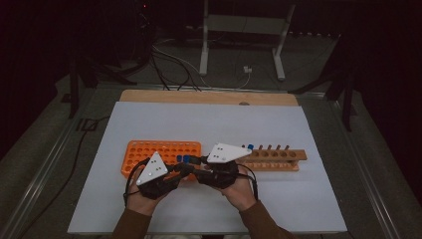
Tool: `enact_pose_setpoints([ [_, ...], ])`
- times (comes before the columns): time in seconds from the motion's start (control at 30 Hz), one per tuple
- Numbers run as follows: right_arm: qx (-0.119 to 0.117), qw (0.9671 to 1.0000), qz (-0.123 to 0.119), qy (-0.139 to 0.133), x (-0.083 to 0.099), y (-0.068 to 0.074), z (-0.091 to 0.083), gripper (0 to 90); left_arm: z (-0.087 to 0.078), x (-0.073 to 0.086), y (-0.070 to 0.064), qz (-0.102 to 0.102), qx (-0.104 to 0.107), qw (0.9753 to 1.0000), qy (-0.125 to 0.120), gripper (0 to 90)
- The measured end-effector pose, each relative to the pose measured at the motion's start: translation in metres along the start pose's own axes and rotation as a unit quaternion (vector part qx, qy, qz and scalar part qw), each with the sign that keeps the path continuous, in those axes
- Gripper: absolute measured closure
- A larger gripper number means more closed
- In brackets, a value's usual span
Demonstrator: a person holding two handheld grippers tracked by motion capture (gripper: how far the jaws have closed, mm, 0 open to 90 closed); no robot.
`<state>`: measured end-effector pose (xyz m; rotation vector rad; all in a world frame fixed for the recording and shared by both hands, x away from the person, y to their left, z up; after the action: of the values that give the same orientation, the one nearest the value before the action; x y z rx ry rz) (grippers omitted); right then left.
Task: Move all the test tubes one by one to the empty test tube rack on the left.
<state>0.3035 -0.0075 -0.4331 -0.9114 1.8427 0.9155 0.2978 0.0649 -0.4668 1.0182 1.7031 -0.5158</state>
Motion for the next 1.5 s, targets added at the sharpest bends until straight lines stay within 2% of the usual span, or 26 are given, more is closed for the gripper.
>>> enact_pose_setpoints([
  [0.13,0.013,0.9997,0.018,-0.008,-0.003,-0.006,-0.005,32.3,-0.004,0.001,0.008,-0.008,-0.015,0.9999,-0.004,77.8],
  [0.23,0.029,0.9992,0.026,-0.01,-0.004,-0.013,-0.011,19.0,-0.008,0.002,0.015,-0.014,-0.031,0.9994,-0.008,77.8],
  [0.3,0.041,0.9988,0.025,-0.01,-0.004,-0.017,-0.015,15.5,-0.01,0.004,0.019,-0.018,-0.039,0.999,-0.011,77.8],
  [0.43,0.064,0.9975,0.028,-0.006,0.0,-0.026,-0.023,12.6,-0.01,0.011,0.026,-0.019,-0.053,0.9984,-0.006,77.8],
  [0.73,0.088,0.9956,0.031,-0.011,0.004,-0.036,-0.038,7.7,-0.007,0.03,0.04,-0.035,-0.07,0.9968,0.01,77.7],
  [1.0,0.11,0.9927,0.045,-0.021,0.007,-0.052,-0.056,3.4,0.0,0.044,0.048,-0.046,-0.08,0.9955,0.024,77.7],
  [1.3,0.132,0.989,0.056,-0.036,0.011,-0.069,-0.078,3.5,0.005,0.055,0.051,-0.056,-0.084,0.9944,0.032,77.7],
  [1.5,0.139,0.9876,0.061,-0.039,0.017,-0.077,-0.089,3.7,0.014,0.068,0.052,-0.055,-0.081,0.9933,0.061,77.7],
])
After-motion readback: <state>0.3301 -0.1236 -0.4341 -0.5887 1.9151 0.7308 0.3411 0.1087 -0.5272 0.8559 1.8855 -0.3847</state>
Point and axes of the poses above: each handheld gripper's, and its own axes: z roughly forward along the jaws, x roughly out of its underside, y roughly to its left, the point moved 9 cm from there along z, roughly forward along the jaws, and after that the axes turned 9 degrees about z, right-handed, at the moved point
